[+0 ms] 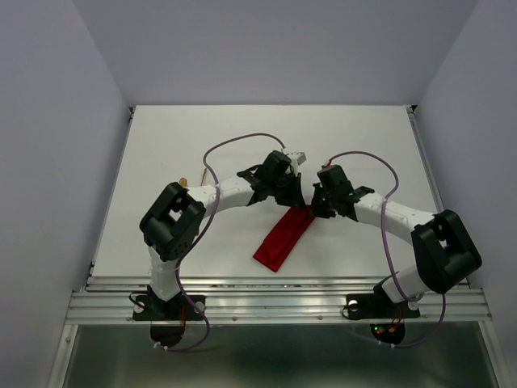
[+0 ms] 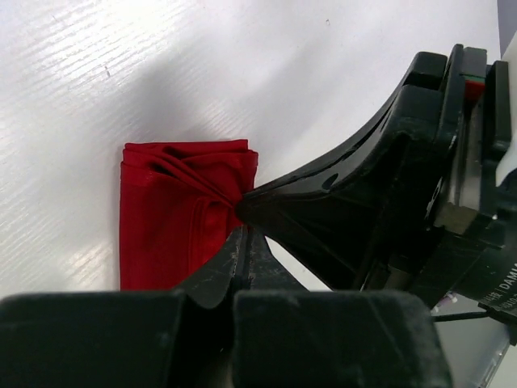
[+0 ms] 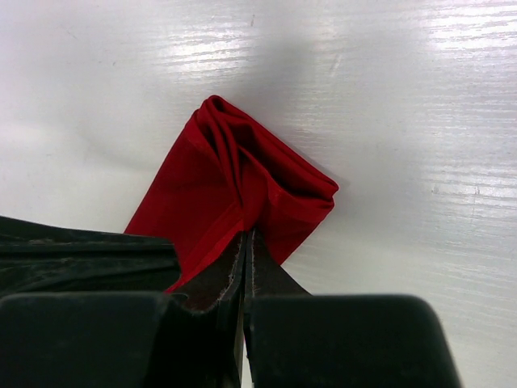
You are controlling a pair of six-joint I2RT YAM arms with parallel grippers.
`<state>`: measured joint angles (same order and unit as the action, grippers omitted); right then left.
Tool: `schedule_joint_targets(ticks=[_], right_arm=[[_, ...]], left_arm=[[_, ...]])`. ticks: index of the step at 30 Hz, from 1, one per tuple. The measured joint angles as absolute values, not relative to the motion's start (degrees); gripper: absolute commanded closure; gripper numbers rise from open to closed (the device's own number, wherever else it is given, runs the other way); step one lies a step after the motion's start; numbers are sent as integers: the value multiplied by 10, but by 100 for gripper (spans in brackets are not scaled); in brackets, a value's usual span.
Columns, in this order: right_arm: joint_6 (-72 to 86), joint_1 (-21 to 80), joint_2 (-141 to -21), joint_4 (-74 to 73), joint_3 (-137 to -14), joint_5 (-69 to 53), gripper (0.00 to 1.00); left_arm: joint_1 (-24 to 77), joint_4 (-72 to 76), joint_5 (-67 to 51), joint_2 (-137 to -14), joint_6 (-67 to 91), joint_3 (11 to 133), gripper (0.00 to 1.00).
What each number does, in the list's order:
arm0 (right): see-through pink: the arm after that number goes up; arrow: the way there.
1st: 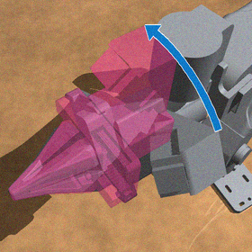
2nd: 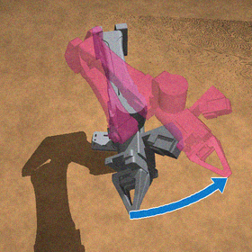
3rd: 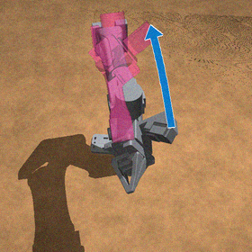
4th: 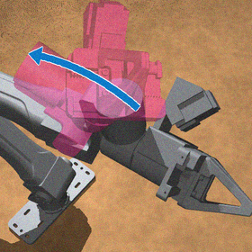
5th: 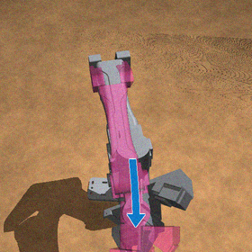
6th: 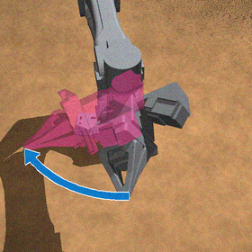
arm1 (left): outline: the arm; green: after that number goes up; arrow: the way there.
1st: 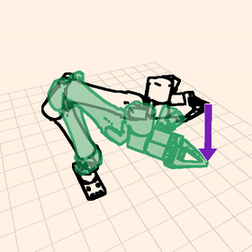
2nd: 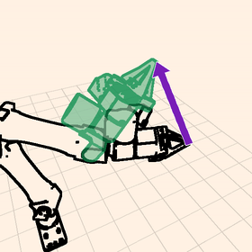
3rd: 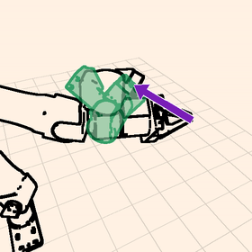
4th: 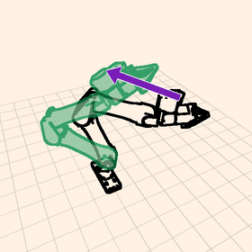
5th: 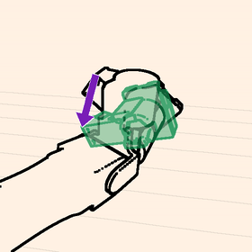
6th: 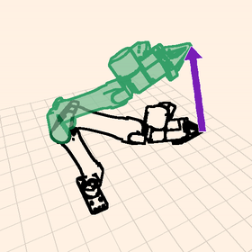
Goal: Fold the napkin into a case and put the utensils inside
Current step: Stuff the top corner of the smaller-rectangle-folded napkin into the folded napkin.
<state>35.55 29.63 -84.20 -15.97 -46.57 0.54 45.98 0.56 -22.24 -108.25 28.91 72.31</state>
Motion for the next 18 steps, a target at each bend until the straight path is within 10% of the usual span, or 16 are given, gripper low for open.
schedule_joint_targets(ticks=[18], right_arm=[[355, 296, -849, -159, -473, 4, 99]], left_arm=[[449, 5, -178, -1152, 289, 729, 100]])
